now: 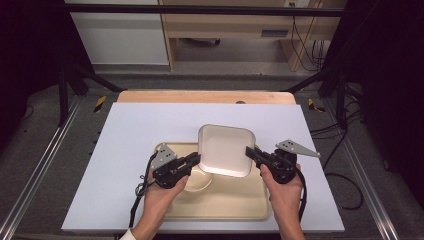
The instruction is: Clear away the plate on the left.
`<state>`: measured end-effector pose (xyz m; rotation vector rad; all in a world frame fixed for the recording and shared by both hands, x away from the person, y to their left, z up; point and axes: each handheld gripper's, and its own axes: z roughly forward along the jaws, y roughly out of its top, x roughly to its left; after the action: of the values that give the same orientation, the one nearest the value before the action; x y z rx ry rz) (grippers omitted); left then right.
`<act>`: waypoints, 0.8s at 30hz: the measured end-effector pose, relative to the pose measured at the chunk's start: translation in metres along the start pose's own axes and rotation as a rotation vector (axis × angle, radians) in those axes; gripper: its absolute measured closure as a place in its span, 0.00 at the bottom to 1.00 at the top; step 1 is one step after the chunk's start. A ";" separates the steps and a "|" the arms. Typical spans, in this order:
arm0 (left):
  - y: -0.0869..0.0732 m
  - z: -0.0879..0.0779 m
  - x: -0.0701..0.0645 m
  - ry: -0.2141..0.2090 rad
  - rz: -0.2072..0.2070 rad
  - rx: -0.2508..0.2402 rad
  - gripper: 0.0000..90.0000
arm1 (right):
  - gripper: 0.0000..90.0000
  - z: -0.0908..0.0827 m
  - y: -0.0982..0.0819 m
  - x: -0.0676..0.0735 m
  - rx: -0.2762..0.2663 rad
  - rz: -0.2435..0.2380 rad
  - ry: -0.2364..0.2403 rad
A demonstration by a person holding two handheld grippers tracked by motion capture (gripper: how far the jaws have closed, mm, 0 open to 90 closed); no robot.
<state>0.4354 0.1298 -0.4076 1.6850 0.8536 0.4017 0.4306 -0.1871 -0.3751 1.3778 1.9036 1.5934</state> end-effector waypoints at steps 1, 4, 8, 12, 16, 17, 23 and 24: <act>0.000 0.000 0.000 0.002 0.003 -0.006 0.82 | 0.91 -0.001 0.000 -0.002 0.007 0.006 0.002; 0.002 -0.006 -0.002 0.023 0.032 -0.023 0.74 | 0.91 -0.005 0.001 -0.011 0.045 0.025 -0.004; 0.006 -0.021 0.000 0.048 0.055 -0.056 0.71 | 0.91 -0.016 0.002 -0.028 0.109 0.056 -0.022; 0.009 -0.037 0.008 0.103 0.079 -0.078 0.67 | 0.91 -0.021 -0.001 -0.046 0.224 0.109 -0.027; 0.007 -0.052 0.021 0.157 0.081 -0.090 0.65 | 0.91 -0.014 -0.007 -0.055 0.324 0.144 -0.016; 0.006 -0.056 0.025 0.172 0.082 -0.089 0.64 | 0.91 -0.010 -0.008 -0.056 0.347 0.146 -0.016; -0.006 -0.074 0.054 0.252 0.041 -0.092 0.59 | 0.91 0.011 -0.019 -0.062 0.456 0.170 -0.016; -0.009 -0.077 0.058 0.266 0.034 -0.092 0.59 | 0.91 0.014 -0.021 -0.062 0.468 0.171 -0.020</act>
<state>0.4216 0.2254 -0.4033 1.5839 0.9854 0.6894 0.4617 -0.2275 -0.4190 1.7691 2.2973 1.2370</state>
